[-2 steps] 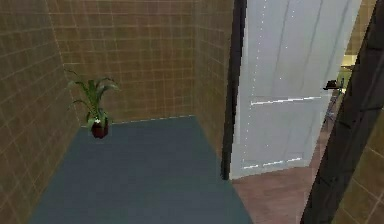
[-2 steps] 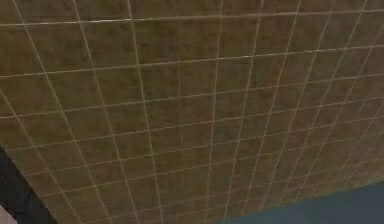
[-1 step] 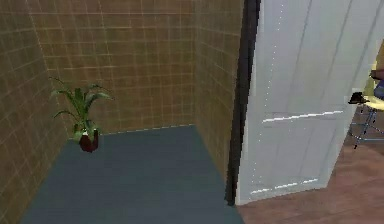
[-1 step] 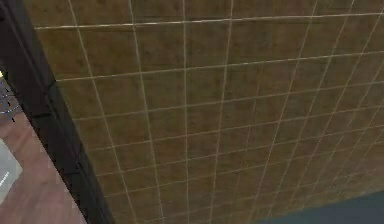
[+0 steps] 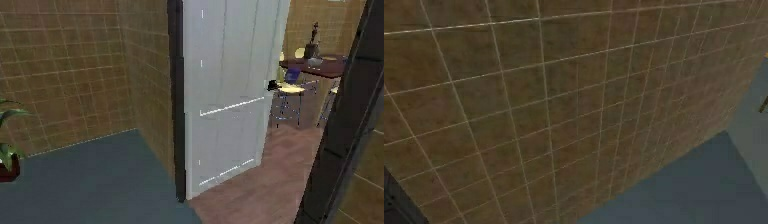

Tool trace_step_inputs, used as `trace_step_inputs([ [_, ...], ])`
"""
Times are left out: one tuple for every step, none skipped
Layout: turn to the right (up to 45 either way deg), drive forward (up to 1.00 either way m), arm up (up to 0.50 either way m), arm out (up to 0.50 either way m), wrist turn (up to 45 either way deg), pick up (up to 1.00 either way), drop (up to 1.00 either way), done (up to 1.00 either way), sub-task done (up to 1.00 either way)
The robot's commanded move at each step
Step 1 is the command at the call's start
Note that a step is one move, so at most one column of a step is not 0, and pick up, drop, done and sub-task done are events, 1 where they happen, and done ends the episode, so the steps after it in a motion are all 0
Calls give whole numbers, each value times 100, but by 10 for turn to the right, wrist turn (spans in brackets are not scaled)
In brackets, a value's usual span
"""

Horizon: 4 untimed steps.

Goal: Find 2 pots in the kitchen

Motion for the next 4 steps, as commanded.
trace_step_inputs([
  [0, 70, 0, 0, 0, 0, 0, 0, 0],
  [450, 0, 0, 0, 0, 0, 0, 0, 0],
  [90, 0, 0, 0, 0, 0, 0, 0, 0],
  [0, 50, 0, 0, 0, 0, 0, 0, 0],
])
